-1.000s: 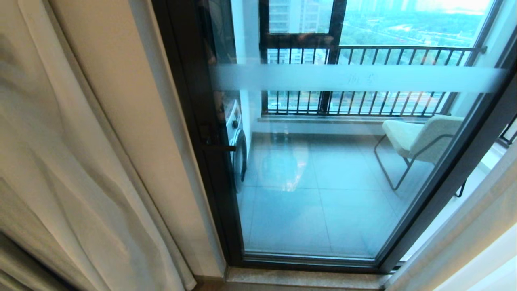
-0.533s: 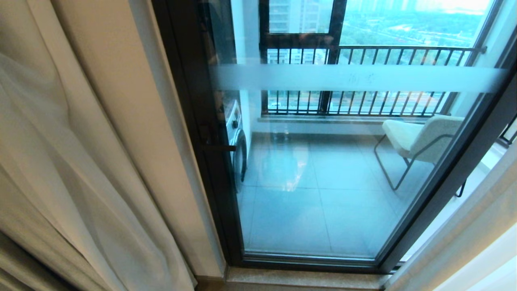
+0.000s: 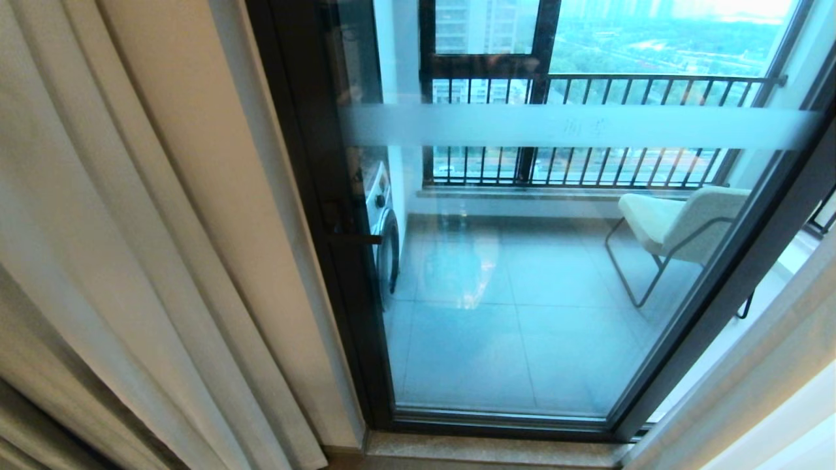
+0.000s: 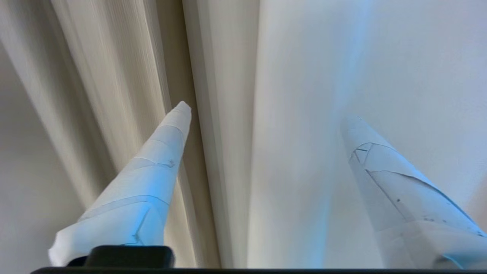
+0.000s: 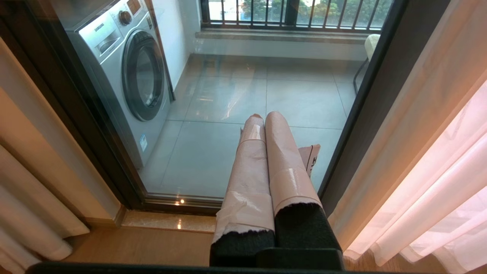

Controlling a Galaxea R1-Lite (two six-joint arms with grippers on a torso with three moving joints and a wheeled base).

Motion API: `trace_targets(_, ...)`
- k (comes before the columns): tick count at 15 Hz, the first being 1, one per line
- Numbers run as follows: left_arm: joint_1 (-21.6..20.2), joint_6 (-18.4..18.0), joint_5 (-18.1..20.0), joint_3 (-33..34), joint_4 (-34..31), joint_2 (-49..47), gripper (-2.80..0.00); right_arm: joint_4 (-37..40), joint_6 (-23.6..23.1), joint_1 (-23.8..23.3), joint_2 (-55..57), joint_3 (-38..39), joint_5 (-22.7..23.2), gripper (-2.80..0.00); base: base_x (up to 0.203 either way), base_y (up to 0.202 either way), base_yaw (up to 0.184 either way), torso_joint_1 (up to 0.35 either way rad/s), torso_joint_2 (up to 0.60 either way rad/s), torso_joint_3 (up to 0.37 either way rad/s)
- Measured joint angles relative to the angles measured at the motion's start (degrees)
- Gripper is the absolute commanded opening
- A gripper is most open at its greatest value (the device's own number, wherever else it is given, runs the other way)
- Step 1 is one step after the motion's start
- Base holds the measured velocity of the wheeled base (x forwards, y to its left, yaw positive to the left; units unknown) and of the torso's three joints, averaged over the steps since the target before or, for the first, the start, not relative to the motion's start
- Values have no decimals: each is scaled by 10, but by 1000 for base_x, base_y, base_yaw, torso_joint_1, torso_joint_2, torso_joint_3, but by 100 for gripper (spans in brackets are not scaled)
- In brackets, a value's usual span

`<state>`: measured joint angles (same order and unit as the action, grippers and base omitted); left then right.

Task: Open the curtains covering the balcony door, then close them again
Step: Pull the inner curtains open on both sides

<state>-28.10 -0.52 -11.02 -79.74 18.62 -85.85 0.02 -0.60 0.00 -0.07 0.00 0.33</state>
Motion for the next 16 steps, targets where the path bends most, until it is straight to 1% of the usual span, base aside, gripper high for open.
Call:
trace_targets(3, 23, 0, -2, 124, -3, 87, 0, 0, 0, 0, 0, 0, 0, -280, 0, 0, 0, 0, 0, 0)
trace_targets(6, 44, 0, -3, 224, -26, 173, 0, 0, 0, 0, 0, 0, 0, -280, 0, 0, 0, 0, 0, 0)
trace_targets(11, 55, 2, -2, 347, -84, 297, 0, 0, 0, 0, 0, 0, 0, -280, 0, 0, 0, 0, 0, 0)
trace_targets(13, 71, 2, 0, 385, -111, 338, 0, 0, 0, 0, 0, 0, 0, -280, 0, 0, 0, 0, 0, 0)
trace_targets(14, 79, 2, 1, 400, -124, 357, -280, 0, 0, 0, 0, 0, 0, -280, 0, 0, 0, 0, 0, 0)
trace_targets(16, 89, 2, 2, 438, -142, 393, -280, 0, 0, 0, 0, 0, 0, -280, 0, 0, 0, 0, 0, 0)
